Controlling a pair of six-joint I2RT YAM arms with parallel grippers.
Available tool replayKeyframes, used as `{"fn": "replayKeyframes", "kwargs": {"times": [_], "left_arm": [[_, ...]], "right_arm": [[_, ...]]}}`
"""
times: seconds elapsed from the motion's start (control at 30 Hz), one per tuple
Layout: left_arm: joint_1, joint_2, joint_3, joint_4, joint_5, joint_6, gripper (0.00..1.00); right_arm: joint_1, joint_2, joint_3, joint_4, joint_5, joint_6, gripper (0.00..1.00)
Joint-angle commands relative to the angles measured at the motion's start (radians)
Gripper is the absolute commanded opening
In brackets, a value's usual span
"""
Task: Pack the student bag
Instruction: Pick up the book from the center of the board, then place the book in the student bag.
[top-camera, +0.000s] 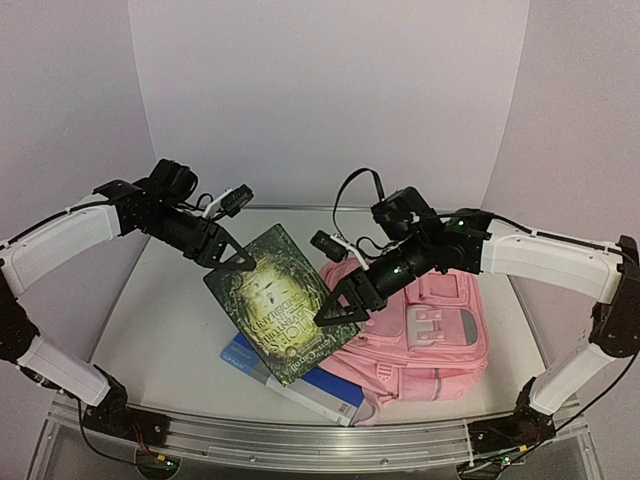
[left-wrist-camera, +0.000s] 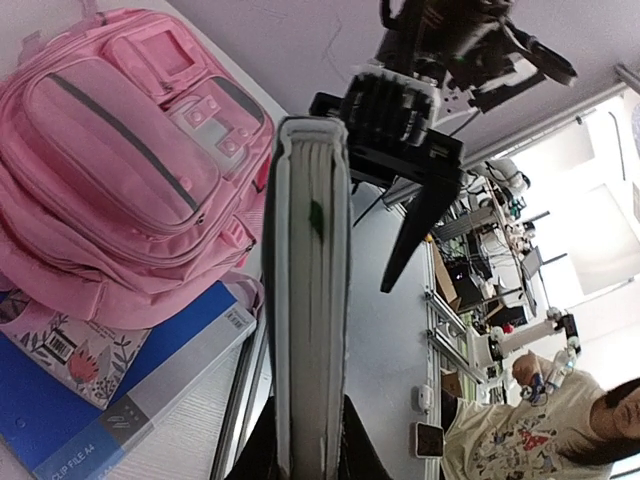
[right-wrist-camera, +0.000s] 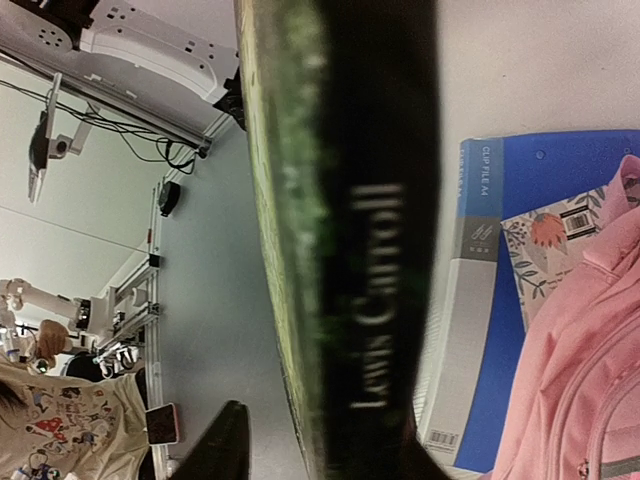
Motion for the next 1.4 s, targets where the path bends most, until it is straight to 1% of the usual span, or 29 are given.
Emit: {"fn": "replayKeyframes", "kwargs": {"times": [0.0, 0.07, 0.13, 0.2, 0.27, 0.33, 0.4, 0.5, 0.67, 0.7, 0.77, 0.9, 1.1, 1.13, 1.2, 1.37], "left_arm": [[0.088, -0.08, -0.089, 0.213, -0.165, -0.187, 0.0], [0.182, -0.105, -0.137, 0.289, -0.178, -0.287, 0.0], [0.248, -0.131, -0.181, 0.362, -0.202, -0.363, 0.0], [0.281, -0.15, -0.21, 0.412, -0.237, -0.434, 0.0], [0.309, -0.168, -0.234, 0.454, -0.274, -0.489, 0.0], [0.327, -0.181, -0.255, 0.483, -0.33, -0.525, 0.0], [0.343, -0.19, -0.276, 0.521, -0.353, -0.566, 0.0], [0.349, -0.195, -0.303, 0.557, -0.371, -0.603, 0.0], [0.349, -0.192, -0.316, 0.544, -0.364, -0.604, 0.0], [0.35, -0.193, -0.318, 0.535, -0.364, -0.601, 0.0], [0.35, -0.196, -0.321, 0.52, -0.362, -0.594, 0.0], [0.351, -0.208, -0.328, 0.505, -0.366, -0.587, 0.0], [0.347, -0.208, -0.308, 0.489, -0.333, -0.592, 0.0], [0.344, -0.209, -0.304, 0.488, -0.325, -0.6, 0.0], [0.319, -0.22, -0.302, 0.491, -0.335, -0.623, 0.0], [0.193, -0.23, -0.297, 0.511, -0.424, -0.684, 0.0]], "right_arm": [[0.006, -0.032, 0.033, 0.036, 0.305, 0.049, 0.82], [0.008, -0.038, 0.027, 0.034, 0.48, 0.093, 0.87], [0.021, -0.032, 0.013, 0.025, 0.681, 0.123, 0.88], [0.063, -0.013, 0.001, -0.003, 0.882, 0.136, 0.88], [0.099, 0.043, 0.018, -0.046, 1.067, 0.162, 0.88], [0.126, 0.11, 0.048, -0.093, 1.217, 0.201, 0.88], [0.156, 0.17, 0.075, -0.116, 1.3, 0.22, 0.9], [0.184, 0.264, 0.126, -0.149, 1.384, 0.252, 0.9], [0.203, 0.389, 0.187, -0.203, 1.463, 0.297, 0.87], [0.205, 0.411, 0.195, -0.214, 1.478, 0.31, 0.84], [0.206, 0.441, 0.21, -0.249, 1.506, 0.335, 0.76], [0.207, 0.452, 0.21, -0.276, 1.537, 0.377, 0.45], [0.206, 0.404, 0.213, -0.279, 1.557, 0.42, 0.06], [0.206, 0.391, 0.219, -0.278, 1.557, 0.426, 0.01], [0.205, 0.354, 0.232, -0.272, 1.556, 0.436, 0.0], [0.195, 0.205, 0.224, -0.183, 1.532, 0.452, 0.0]]}}
